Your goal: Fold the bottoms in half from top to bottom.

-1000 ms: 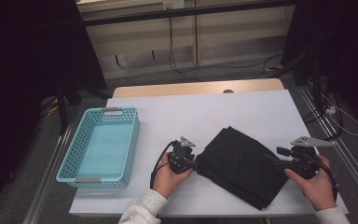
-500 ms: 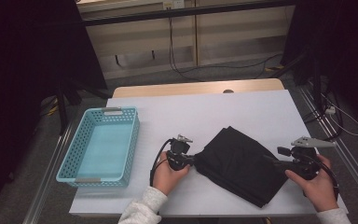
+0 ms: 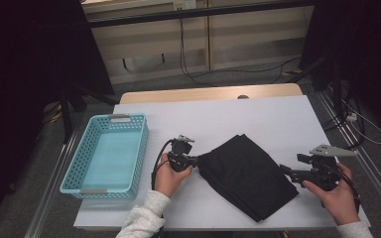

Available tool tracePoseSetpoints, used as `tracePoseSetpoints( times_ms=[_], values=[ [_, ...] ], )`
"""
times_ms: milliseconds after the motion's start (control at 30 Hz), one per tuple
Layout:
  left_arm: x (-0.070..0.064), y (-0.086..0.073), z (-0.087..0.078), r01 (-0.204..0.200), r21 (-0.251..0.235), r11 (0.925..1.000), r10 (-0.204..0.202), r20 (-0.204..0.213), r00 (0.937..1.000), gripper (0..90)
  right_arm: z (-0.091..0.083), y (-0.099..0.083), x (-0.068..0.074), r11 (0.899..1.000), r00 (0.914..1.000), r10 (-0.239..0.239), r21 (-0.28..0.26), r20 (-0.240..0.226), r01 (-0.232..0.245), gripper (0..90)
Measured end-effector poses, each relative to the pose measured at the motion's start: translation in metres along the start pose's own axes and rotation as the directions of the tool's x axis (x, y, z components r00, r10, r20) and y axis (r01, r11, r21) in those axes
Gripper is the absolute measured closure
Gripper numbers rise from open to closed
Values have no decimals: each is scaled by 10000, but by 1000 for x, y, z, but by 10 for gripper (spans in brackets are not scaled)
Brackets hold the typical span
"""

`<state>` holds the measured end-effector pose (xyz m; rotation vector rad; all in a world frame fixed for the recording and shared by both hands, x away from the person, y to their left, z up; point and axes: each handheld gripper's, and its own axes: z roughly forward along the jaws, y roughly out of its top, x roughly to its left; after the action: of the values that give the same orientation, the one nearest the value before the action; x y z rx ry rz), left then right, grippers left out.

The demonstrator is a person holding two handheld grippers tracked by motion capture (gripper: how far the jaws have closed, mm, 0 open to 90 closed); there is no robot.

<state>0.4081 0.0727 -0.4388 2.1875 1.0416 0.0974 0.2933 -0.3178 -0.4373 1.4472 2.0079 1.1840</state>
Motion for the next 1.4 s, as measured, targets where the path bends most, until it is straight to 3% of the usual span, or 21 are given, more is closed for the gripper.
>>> tracePoseSetpoints(
  times_ms=[600,1133,1400],
  values=[
    [37,17,-12,442,58,9990,-440,-334,9985,868,2,0,4,10000,9999,-6,-75,-116,5,184],
    [52,29,-15,764,-160,9970,-773,-730,9943,867,5,0,8,10000,9997,-10,-41,-226,9,185],
    [62,35,-13,1139,-262,9931,-1157,-847,9897,866,7,0,10,10000,9996,-91,-27,-270,90,186]
  ],
)
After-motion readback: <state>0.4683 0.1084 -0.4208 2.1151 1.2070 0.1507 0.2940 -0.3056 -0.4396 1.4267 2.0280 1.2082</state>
